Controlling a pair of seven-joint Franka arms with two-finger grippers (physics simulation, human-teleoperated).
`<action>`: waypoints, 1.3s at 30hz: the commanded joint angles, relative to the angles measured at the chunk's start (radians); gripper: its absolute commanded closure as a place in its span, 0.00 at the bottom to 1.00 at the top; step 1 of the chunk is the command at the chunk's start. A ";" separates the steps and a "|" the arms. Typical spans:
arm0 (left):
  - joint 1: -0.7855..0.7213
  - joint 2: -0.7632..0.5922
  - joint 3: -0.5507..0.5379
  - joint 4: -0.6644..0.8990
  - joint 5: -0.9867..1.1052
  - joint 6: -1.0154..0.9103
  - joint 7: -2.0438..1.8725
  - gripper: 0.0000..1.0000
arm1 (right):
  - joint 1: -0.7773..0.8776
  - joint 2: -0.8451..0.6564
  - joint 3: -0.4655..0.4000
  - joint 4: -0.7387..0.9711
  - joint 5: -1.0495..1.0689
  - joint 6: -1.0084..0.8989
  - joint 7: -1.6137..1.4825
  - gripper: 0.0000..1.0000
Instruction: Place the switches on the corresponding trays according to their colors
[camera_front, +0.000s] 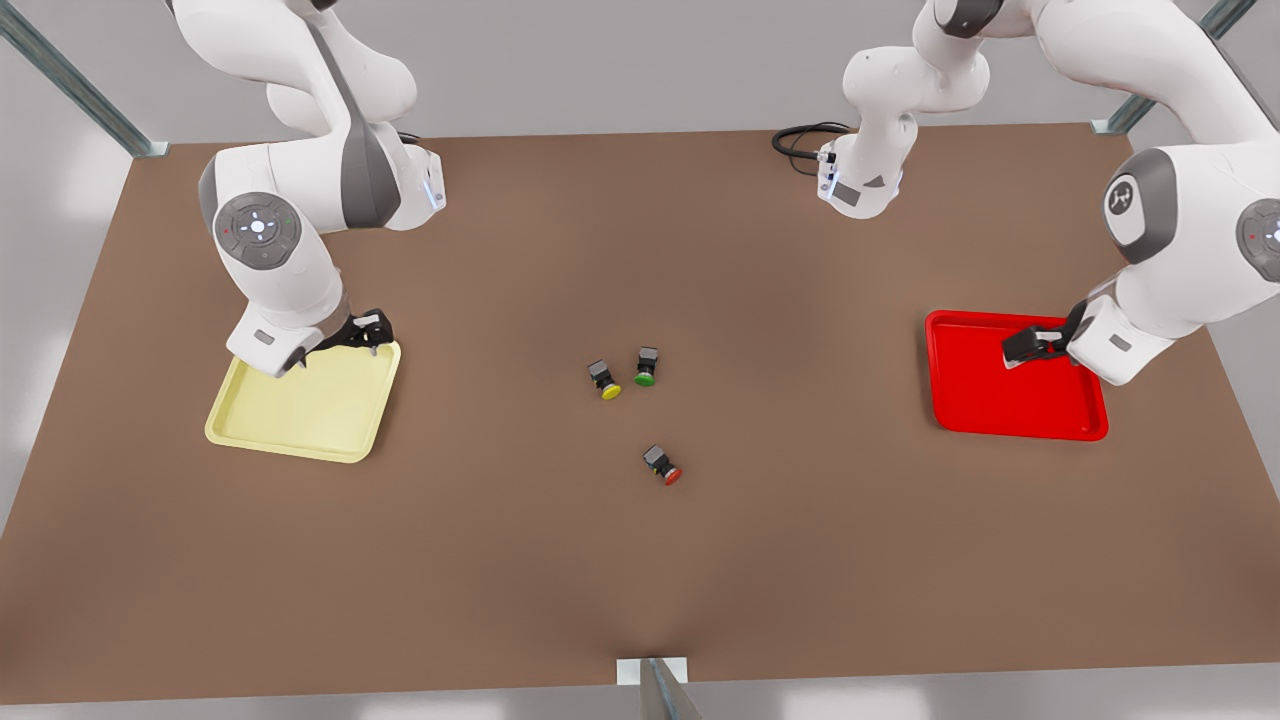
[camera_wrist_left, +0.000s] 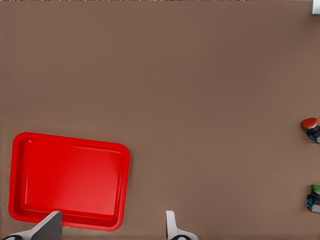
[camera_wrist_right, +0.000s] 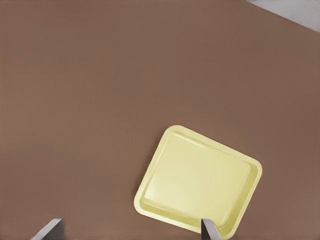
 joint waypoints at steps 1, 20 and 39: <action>0.001 0.000 0.000 0.001 0.001 -0.009 0.000 0.00 | -0.001 0.000 0.000 0.000 0.000 0.000 0.000 0.00; -0.540 0.423 0.006 0.132 -0.079 0.095 -0.868 0.00 | 0.366 0.295 0.166 -0.434 0.061 0.709 0.207 0.00; -0.631 0.602 0.077 0.185 -0.296 0.399 -1.190 0.00 | 0.484 0.517 0.022 -0.262 0.112 0.801 0.206 0.00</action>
